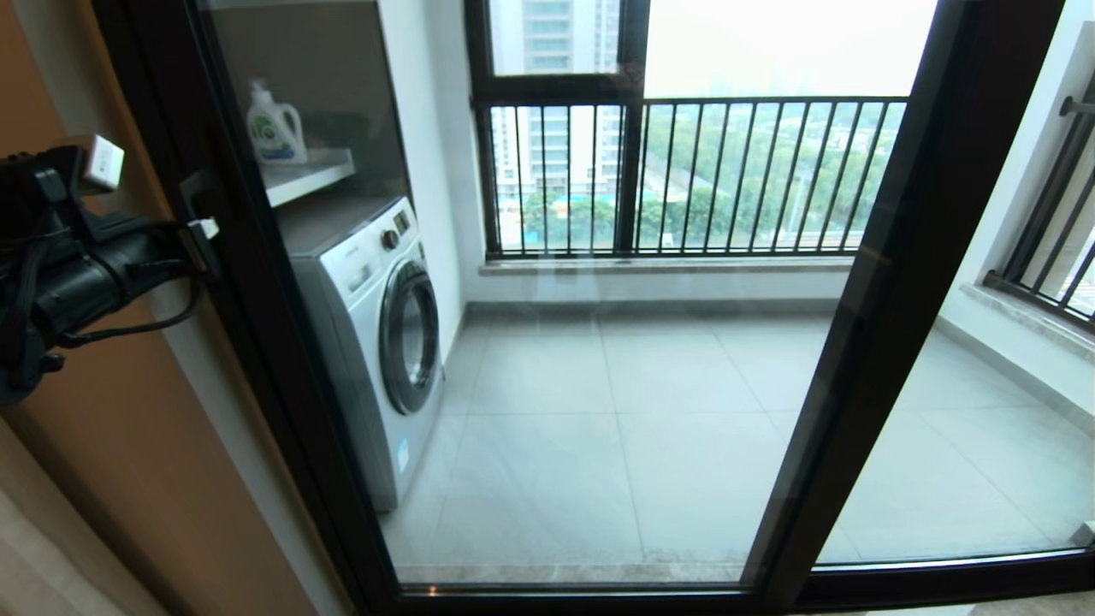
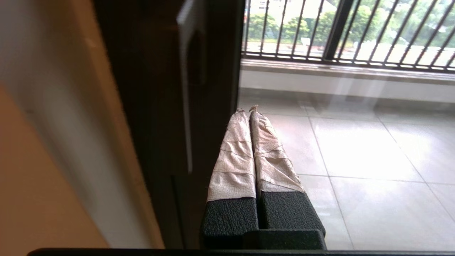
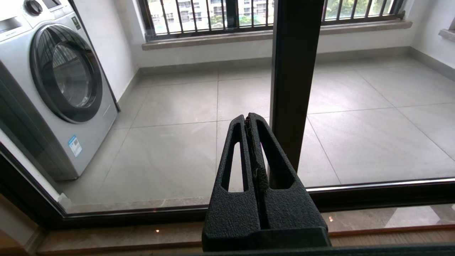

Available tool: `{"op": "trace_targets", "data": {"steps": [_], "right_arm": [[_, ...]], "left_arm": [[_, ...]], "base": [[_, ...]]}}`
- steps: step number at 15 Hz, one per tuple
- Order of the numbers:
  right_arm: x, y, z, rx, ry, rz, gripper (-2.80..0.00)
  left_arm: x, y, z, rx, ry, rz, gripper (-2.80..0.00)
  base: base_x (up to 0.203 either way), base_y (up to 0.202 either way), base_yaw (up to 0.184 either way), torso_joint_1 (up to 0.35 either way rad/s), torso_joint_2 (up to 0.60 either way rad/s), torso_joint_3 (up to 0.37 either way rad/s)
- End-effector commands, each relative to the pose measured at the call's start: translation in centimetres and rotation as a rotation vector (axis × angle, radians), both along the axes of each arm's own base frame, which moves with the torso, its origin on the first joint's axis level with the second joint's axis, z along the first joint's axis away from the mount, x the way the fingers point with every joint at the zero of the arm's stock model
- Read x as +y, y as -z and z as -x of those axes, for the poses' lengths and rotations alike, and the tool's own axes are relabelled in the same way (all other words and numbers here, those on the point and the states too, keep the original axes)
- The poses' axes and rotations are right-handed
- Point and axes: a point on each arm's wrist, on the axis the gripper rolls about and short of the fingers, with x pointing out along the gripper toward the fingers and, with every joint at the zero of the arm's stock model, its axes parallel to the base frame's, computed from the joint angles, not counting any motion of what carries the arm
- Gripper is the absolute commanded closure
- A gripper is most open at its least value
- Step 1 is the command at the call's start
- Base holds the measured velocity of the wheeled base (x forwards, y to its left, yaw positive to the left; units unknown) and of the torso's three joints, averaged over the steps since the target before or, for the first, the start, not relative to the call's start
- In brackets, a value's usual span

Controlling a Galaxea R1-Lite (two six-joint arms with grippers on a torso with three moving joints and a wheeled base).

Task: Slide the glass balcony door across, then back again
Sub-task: Open the slid door

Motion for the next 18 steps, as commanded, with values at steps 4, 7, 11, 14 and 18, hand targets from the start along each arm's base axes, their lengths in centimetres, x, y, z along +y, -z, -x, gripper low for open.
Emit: {"op": "trace_targets", "data": {"steps": [4,7,11,14,18], "right_arm": [[0.0,0.3,-0.1,0.013,-0.001,0.0,0.0],[0.0,0.3,-0.1,0.013,-0.001,0.0,0.0],[0.0,0.3,-0.1,0.013,-0.001,0.0,0.0],[0.0,0.3,-0.1,0.013,-0.001,0.0,0.0],[0.0,0.3,-0.1,0.013,-0.001,0.0,0.0]], "left_arm": [[3.0,-0.9,0.9,-0.032,-0.066,-0.011,0.0],[4.0,-0.3,-0.5,-0.023,-0.084,-0.009,0.0],[5.3,0.3,-3.0,-0.028,-0.103,-0.013,0.0],[5.7,0.5,-4.2,-0.036,-0.1,-0.018,0.0],[5.5,0.6,-4.6,-0.037,-0.088,-0.019,0.0]], "base": [[0.0,0.0,0.0,0.0,0.0,0.0],[0.0,0.0,0.0,0.0,0.0,0.0],[0.0,0.0,0.0,0.0,0.0,0.0],[0.0,0.0,0.0,0.0,0.0,0.0],[0.0,0.0,0.0,0.0,0.0,0.0]]}}
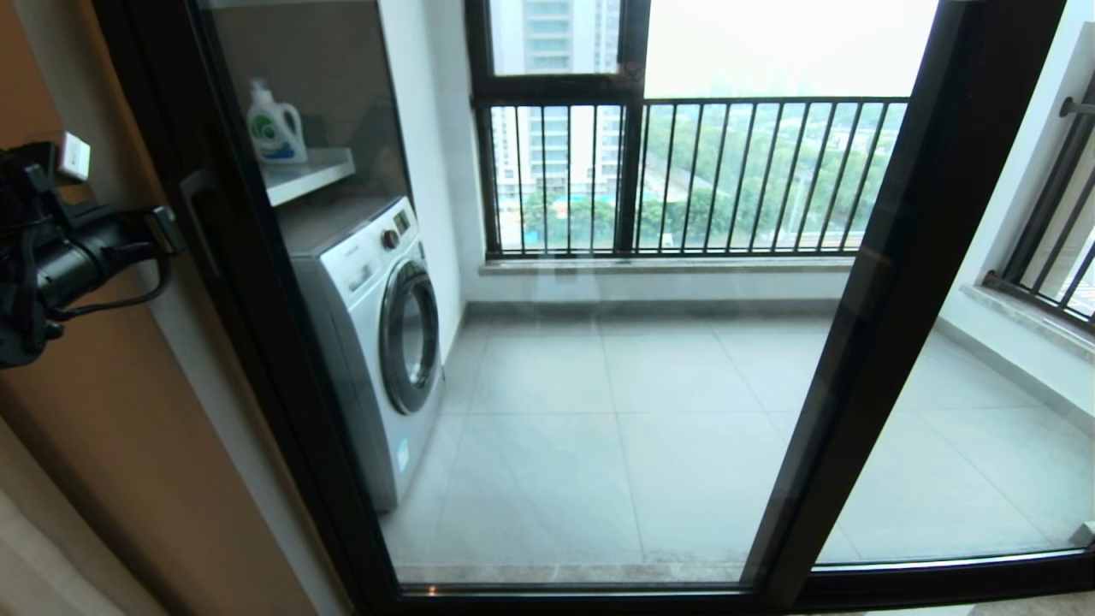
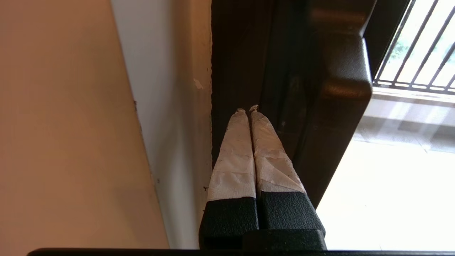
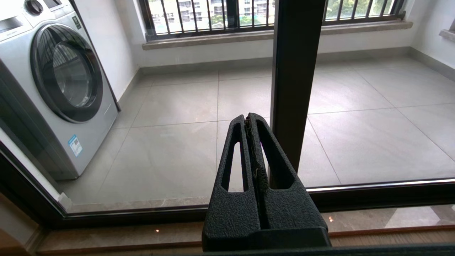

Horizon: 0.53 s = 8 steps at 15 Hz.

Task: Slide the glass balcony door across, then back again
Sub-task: Open the slid door

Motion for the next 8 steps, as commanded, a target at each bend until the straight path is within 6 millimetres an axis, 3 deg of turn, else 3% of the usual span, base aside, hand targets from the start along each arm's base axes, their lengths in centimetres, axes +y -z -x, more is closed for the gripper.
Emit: {"op": "trace_targets", "data": {"steps": [1,8], "right_arm": [[0.0,0.3,-0.1,0.013,0.0,0.0,0.0],[0.0,0.3,-0.1,0.013,0.0,0.0,0.0]], "left_arm": [[-0.3,0.4,-0.4,0.006,0.011,0.004,0.0],[-3.1,-0.3,-0.6,-0.011,0.093,-0.004,0.0]], "base": [[0.0,0.0,0.0,0.0,0.0,0.0],[0.0,0.0,0.0,0.0,0.0,0.0]]}}
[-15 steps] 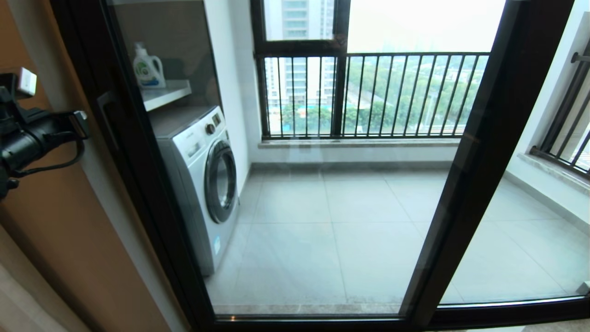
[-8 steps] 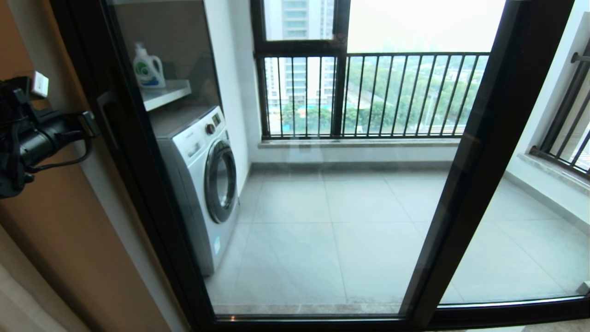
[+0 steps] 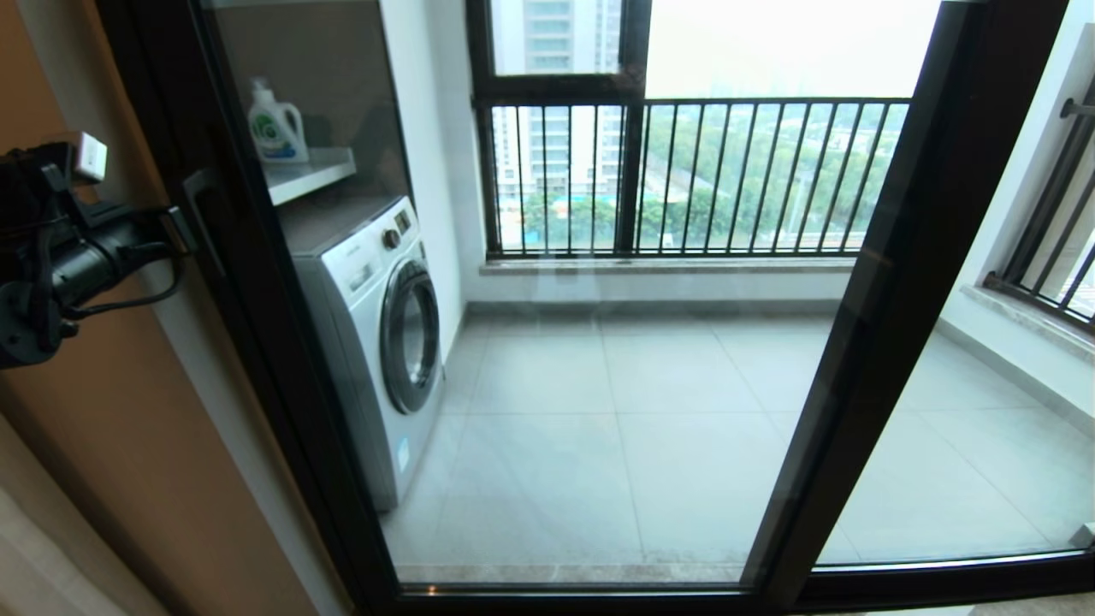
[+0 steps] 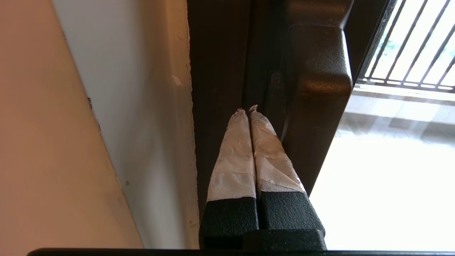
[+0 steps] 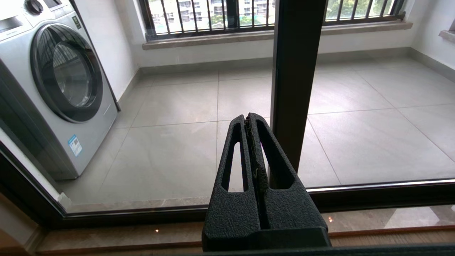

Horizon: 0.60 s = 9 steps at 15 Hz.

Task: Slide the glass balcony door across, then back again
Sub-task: Open the slid door

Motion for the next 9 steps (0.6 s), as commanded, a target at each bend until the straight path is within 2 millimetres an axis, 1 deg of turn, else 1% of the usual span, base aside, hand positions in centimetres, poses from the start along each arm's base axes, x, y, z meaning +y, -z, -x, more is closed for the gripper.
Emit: {"op": "trace_targets", "data": {"steps": [1,9], "right_arm": [[0.0,0.3,-0.1,0.013,0.002,0.0,0.0],[0.0,0.3,-0.1,0.013,0.0,0.0,0.0]], "left_arm": [[-1.4,-0.5,0.0,-0.016,0.039,-0.004,0.0],[-3.5,-0.5,-0.1,-0.014,0.09,-0.004,0.0]], "base": [[0.0,0.0,0.0,0.0,0.0,0.0],[0.0,0.0,0.0,0.0,0.0,0.0]]}}
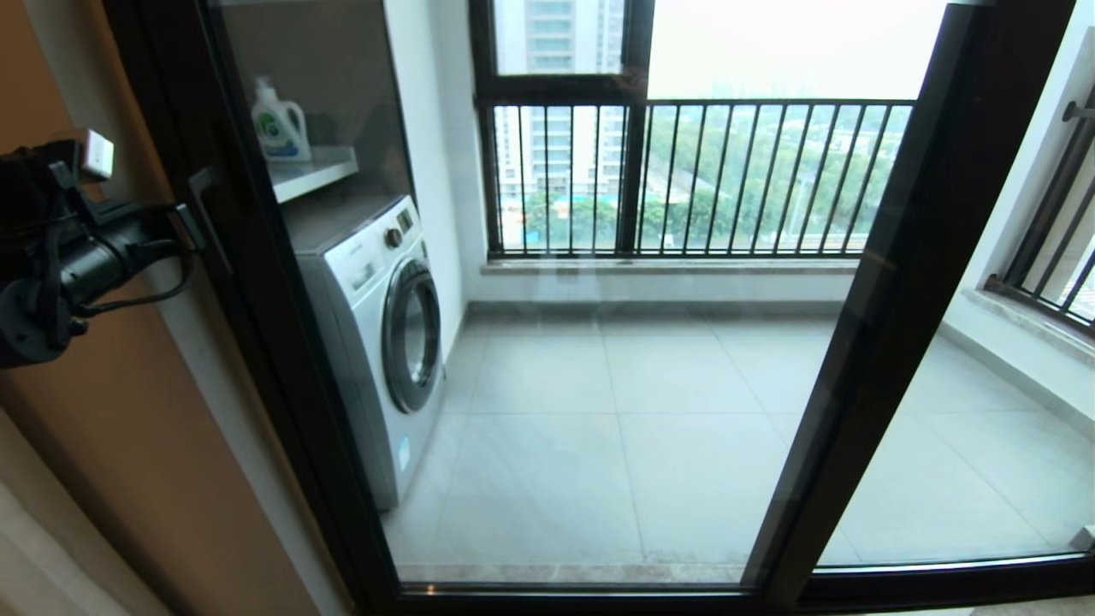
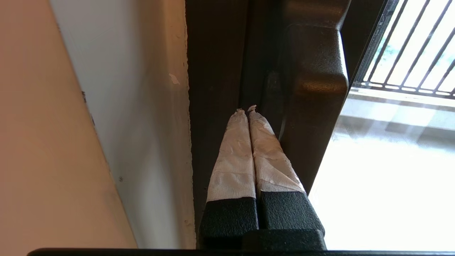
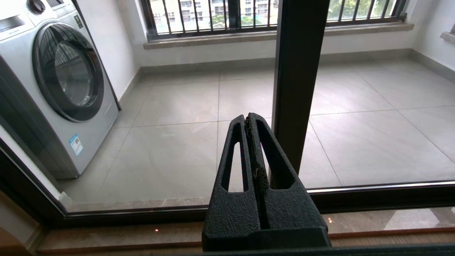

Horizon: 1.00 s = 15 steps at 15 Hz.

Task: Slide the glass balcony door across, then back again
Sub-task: Open the slid door

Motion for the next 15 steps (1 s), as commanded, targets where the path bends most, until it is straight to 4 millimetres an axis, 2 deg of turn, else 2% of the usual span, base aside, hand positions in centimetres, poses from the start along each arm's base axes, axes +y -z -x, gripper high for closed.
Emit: {"op": "trace_targets", "data": {"steps": [1,15], "right_arm": [[0.0,0.3,-0.1,0.013,0.0,0.0,0.0],[0.0,0.3,-0.1,0.013,0.0,0.0,0.0]], "left_arm": [[-0.9,-0.6,0.2,-0.019,0.03,-0.004,0.0],[-2.6,-0.9,0.2,-0.028,0.063,-0.042,0.0]], "base": [[0.0,0.0,0.0,0.0,0.0,0.0],[0.0,0.0,0.0,0.0,0.0,0.0]]}}
